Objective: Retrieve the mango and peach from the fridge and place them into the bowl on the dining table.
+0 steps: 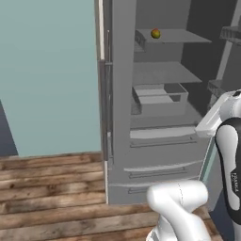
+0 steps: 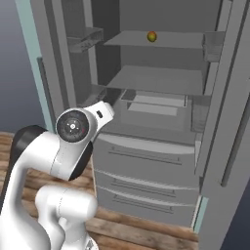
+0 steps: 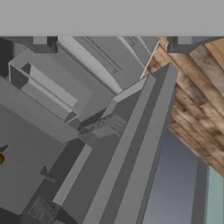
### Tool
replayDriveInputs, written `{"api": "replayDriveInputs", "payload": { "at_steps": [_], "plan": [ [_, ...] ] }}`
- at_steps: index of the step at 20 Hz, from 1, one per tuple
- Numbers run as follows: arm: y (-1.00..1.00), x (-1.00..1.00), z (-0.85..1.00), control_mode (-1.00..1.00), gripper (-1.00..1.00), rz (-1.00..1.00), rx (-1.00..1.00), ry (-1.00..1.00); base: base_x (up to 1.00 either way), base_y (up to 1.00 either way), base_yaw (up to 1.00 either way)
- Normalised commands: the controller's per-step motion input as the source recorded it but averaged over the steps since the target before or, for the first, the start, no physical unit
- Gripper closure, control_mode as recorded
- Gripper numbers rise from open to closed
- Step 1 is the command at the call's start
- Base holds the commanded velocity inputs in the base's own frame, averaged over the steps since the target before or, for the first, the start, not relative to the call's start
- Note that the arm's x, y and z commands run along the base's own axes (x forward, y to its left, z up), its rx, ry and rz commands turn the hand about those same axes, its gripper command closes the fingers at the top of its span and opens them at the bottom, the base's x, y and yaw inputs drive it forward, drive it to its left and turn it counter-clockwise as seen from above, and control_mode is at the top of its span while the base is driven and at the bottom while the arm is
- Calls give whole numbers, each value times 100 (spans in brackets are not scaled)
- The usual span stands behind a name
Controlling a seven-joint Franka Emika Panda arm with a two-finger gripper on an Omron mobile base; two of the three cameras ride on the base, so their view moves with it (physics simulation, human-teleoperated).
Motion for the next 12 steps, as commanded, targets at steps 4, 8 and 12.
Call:
{"api": "replayDriveInputs", "payload": {
  "at_steps": [4, 8, 12],
  "plan": [
    [0, 0, 0, 100, -100, 0, 0, 0, 0, -32, 21],
    [0, 0, 0, 100, -100, 0, 0, 0, 0, -43, 21],
    [0, 0, 0, 100, -100, 0, 0, 0, 0, -46, 21]
  ]
}}
